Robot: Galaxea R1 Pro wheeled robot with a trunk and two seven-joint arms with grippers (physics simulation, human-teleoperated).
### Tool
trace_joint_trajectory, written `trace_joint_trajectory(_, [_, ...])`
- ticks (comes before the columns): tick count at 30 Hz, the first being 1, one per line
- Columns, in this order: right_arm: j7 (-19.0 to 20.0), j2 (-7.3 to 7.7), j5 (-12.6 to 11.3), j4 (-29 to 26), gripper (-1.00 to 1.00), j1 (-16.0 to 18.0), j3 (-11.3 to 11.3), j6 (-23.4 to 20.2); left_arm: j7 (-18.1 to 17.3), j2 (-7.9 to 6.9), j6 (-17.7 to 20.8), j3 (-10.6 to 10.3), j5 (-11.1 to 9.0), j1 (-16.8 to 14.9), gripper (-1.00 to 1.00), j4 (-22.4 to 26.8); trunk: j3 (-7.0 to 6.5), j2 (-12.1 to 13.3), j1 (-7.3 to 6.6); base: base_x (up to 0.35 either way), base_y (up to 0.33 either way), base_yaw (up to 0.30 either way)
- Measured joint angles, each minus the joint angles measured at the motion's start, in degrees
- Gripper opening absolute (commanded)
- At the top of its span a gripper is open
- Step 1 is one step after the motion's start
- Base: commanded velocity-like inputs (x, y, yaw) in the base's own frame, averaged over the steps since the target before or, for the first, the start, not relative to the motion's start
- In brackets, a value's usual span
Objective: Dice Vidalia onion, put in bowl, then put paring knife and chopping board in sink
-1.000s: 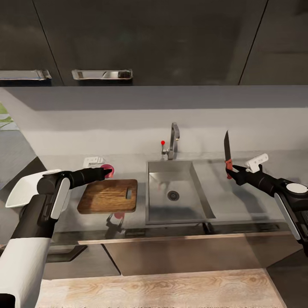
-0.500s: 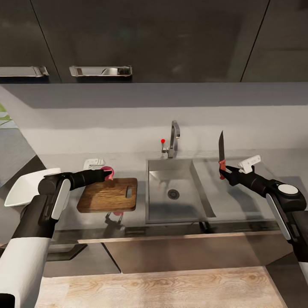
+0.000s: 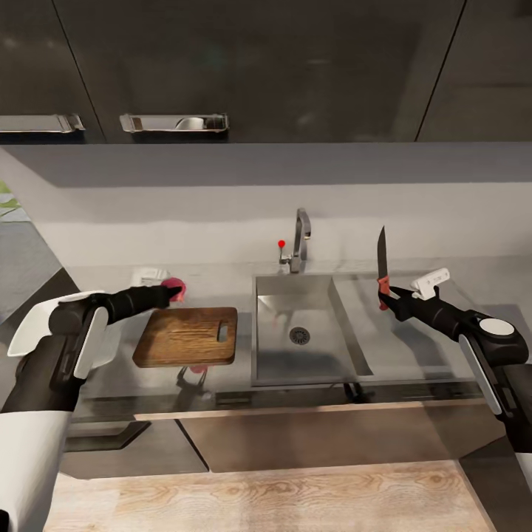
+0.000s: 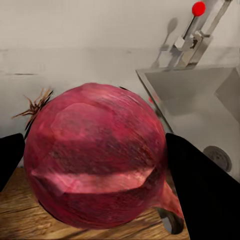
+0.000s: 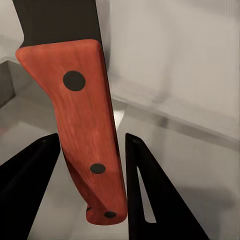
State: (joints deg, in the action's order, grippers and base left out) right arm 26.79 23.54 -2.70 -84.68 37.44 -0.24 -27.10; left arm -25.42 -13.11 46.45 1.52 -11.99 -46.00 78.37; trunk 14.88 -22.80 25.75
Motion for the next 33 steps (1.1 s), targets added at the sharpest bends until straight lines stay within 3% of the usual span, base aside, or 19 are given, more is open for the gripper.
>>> trace_joint_trajectory(5, [0.0,0.00,0.0,0.0,-1.00,0.0,0.0,0.1,-1.5,-0.91,0.0,-1.4,-0.1,0.0,-1.00,1.4,0.00,0.0,0.00,0.000,0.000,0.000])
trace_joint_trajectory(10, [0.0,0.00,0.0,0.0,-1.00,0.0,0.0,0.1,-3.2,-1.26,-0.4,-5.7,0.0,0.0,-1.00,1.5,0.00,0.0,0.00,0.000,0.000,0.000])
trace_joint_trajectory(11, [0.0,0.00,0.0,0.0,-1.00,0.0,0.0,0.1,-3.4,-1.31,-1.2,-7.0,0.1,0.0,-1.00,1.0,0.00,0.0,0.00,0.000,0.000,0.000])
trace_joint_trajectory(15, [0.0,0.00,0.0,0.0,-1.00,0.0,0.0,0.1,-4.0,-1.34,-4.4,-8.8,0.2,0.0,-1.00,-1.1,0.00,0.0,0.00,0.000,0.000,0.000])
trace_joint_trajectory(19, [0.0,0.00,0.0,0.0,-1.00,0.0,0.0,0.1,-7.5,-1.34,-7.9,-11.4,0.2,0.0,-1.00,-4.7,0.00,0.0,0.00,0.000,0.000,0.000])
trace_joint_trajectory(23, [0.0,0.00,0.0,0.0,-1.00,0.0,0.0,0.2,-11.0,-1.46,-11.0,-12.1,0.3,0.0,-1.00,-7.8,0.00,0.0,0.00,0.000,0.000,0.000])
trace_joint_trajectory(33, [0.0,0.00,0.1,0.0,-1.00,0.0,0.1,0.1,-12.0,-4.13,-12.3,-12.2,0.4,0.0,-1.00,-8.9,0.02,0.0,0.00,0.000,0.000,0.000])
